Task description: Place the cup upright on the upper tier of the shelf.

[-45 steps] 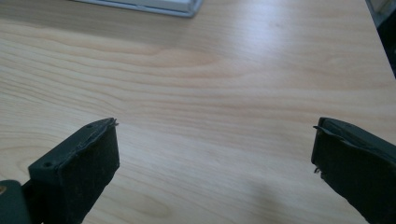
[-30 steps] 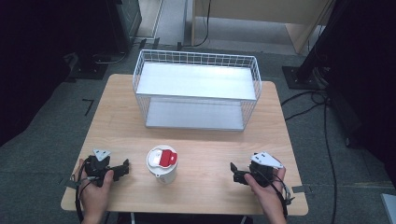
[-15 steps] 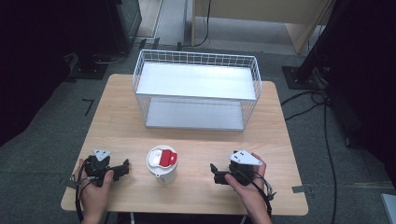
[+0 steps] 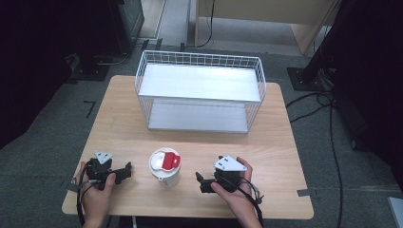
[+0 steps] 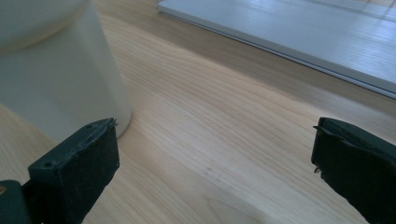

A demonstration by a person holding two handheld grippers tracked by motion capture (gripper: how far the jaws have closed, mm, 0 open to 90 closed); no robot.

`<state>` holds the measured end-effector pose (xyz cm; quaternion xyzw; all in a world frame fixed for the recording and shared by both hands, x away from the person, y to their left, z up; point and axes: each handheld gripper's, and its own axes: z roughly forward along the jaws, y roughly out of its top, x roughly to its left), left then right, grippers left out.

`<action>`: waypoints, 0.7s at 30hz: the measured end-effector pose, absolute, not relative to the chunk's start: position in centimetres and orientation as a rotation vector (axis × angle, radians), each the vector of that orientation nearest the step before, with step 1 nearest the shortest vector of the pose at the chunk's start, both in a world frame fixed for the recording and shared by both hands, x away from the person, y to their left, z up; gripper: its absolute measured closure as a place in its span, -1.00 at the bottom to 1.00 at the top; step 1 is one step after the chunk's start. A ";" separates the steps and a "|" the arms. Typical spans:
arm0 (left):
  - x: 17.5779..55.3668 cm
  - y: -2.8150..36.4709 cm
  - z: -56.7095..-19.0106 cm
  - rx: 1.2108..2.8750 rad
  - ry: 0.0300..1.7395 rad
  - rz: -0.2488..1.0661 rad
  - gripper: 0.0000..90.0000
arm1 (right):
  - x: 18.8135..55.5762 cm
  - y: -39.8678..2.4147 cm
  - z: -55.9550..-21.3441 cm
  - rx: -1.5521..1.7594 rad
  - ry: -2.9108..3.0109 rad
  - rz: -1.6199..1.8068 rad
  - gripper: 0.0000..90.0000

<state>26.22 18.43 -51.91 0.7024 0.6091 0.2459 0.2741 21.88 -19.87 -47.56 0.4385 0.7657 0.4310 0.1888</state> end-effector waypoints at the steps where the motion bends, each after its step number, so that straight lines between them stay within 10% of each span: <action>1: 26.2 18.4 -51.9 1.889 1.638 0.661 -1.00 | 21.9 -19.9 -47.6 1.233 2.153 1.212 -0.98; 21: 26.2 18.4 -51.9 1.894 1.631 0.658 -1.00 | 21.2 -14.9 -48.2 1.160 2.245 1.322 -0.98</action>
